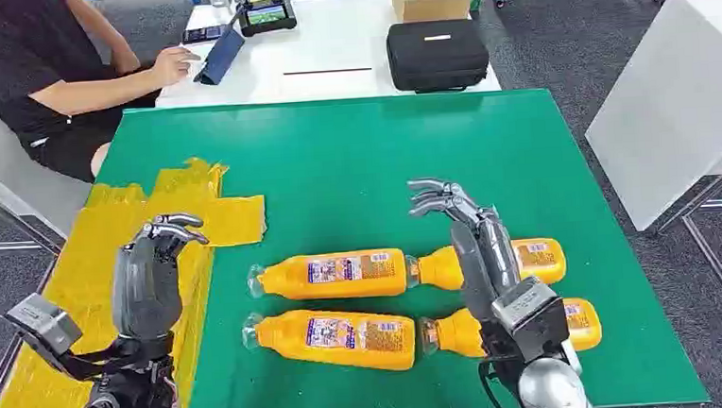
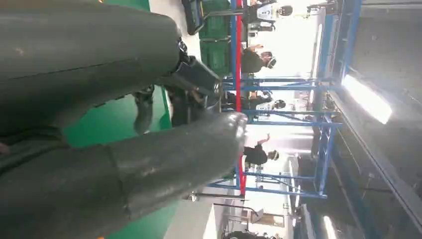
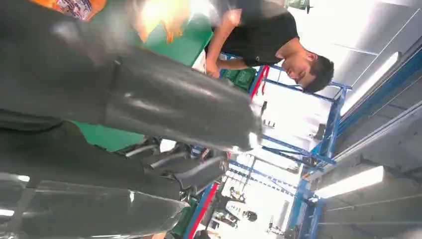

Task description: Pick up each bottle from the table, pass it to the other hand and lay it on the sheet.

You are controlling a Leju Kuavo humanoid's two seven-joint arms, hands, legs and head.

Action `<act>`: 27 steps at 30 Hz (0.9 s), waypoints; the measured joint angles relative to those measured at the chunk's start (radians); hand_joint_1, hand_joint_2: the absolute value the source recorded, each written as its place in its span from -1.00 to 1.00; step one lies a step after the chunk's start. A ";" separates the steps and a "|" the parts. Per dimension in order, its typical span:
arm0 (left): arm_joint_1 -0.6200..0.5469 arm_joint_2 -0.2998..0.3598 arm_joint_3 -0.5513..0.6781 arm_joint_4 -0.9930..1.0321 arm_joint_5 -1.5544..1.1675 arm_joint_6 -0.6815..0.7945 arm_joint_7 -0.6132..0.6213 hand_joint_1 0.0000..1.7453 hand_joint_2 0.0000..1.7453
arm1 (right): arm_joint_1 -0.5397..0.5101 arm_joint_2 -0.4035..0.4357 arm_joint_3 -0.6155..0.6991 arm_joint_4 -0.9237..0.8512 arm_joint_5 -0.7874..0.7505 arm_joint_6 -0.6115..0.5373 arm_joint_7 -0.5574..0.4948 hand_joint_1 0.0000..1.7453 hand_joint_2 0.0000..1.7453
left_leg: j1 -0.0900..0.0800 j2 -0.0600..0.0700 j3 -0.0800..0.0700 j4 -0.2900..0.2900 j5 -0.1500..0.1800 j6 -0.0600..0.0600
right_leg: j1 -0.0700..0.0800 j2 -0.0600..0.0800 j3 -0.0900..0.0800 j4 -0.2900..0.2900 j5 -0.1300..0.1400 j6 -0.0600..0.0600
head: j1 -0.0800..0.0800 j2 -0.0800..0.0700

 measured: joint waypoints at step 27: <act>0.193 0.053 0.016 -0.108 -0.022 -0.082 -0.058 -1.00 -1.00 | 0.269 -0.164 -0.072 -0.168 -0.074 0.095 -0.187 -1.00 1.00 | 0.000 0.000 -0.002 0.000 -0.003 0.002 | 0.000 -0.001 -0.002 -0.001 -0.001 0.000 | 0.000 0.000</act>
